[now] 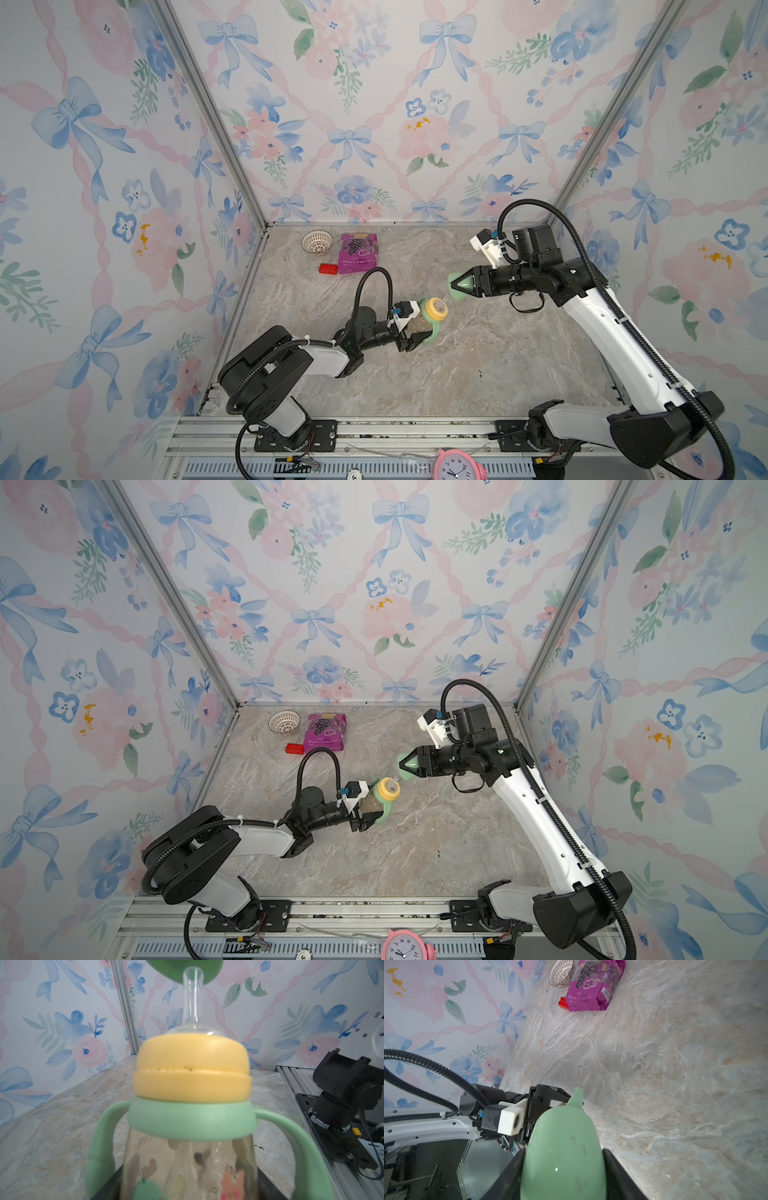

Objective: Assemble the baby bottles
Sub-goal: Close the lid on the baby bottle.

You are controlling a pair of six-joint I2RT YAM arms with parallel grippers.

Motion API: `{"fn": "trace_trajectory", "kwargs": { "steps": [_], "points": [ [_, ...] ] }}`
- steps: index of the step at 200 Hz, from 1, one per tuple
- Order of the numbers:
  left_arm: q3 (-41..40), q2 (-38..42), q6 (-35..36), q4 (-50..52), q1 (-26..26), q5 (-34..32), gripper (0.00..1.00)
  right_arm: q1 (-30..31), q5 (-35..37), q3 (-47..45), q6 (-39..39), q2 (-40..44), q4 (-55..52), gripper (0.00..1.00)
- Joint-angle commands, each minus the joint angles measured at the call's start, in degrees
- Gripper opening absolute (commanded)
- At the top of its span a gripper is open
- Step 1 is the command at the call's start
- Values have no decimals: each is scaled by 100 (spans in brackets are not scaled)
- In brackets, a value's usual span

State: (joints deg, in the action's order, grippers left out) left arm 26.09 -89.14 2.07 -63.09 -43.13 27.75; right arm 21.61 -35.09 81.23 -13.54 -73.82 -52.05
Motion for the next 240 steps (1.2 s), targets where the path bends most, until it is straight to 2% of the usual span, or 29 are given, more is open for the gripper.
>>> {"fn": "trace_trajectory", "kwargs": {
  "steps": [1, 26, 161, 240],
  "points": [
    [169, -48, 190, -265, -29, 125, 0, 121, -205, -59, 231, -57, -314, 55],
    [142, -27, 184, -254, -37, 104, 0, 169, -28, -77, 322, -163, -453, 55],
    [225, -30, 267, -74, -44, 263, 0, 527, -19, -685, 119, -265, 108, 56],
    [348, -94, 294, 2, -127, 307, 0, 616, -299, -1041, -81, -267, 551, 58]
  ]
}}
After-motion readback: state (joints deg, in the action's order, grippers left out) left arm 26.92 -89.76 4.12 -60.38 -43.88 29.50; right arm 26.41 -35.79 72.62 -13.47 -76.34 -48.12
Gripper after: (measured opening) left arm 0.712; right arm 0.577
